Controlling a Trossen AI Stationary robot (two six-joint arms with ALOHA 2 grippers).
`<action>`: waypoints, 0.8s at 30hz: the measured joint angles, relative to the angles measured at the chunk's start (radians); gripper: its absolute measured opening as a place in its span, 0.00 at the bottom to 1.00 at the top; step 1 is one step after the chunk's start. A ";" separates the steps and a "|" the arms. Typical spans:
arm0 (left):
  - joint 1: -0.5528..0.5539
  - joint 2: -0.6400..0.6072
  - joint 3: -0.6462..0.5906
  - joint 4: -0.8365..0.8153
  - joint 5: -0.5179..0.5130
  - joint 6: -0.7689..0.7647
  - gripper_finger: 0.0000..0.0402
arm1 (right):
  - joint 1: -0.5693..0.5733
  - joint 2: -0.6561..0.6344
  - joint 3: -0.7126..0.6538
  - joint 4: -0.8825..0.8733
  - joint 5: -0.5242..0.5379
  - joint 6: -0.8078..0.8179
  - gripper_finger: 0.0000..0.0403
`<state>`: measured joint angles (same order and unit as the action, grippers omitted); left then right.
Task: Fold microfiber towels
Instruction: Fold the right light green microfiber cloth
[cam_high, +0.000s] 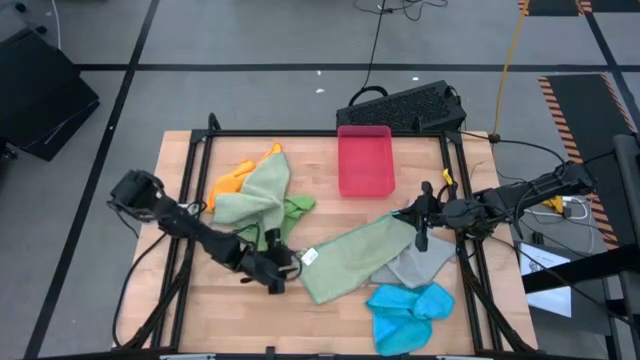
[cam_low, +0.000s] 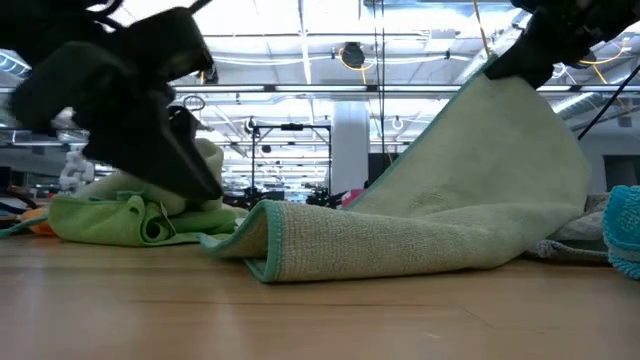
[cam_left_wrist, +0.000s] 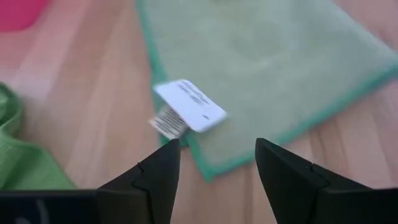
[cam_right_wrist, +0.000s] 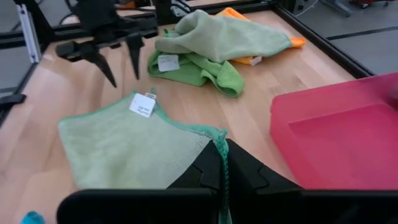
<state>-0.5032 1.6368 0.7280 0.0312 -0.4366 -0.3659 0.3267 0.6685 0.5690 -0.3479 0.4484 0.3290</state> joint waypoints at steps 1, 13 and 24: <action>-0.013 0.006 0.000 -0.008 -0.001 0.027 0.53 | 0.000 0.000 0.000 -0.003 0.000 0.000 0.00; -0.009 0.073 0.001 -0.020 -0.044 0.354 0.52 | 0.000 0.000 0.000 0.000 -0.003 0.003 0.00; 0.013 0.130 0.000 0.073 -0.057 0.571 0.09 | 0.000 0.000 0.000 0.006 -0.003 0.018 0.00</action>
<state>-0.4898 1.7673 0.7283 0.1041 -0.4934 0.2049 0.3267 0.6689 0.5691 -0.3415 0.4450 0.3471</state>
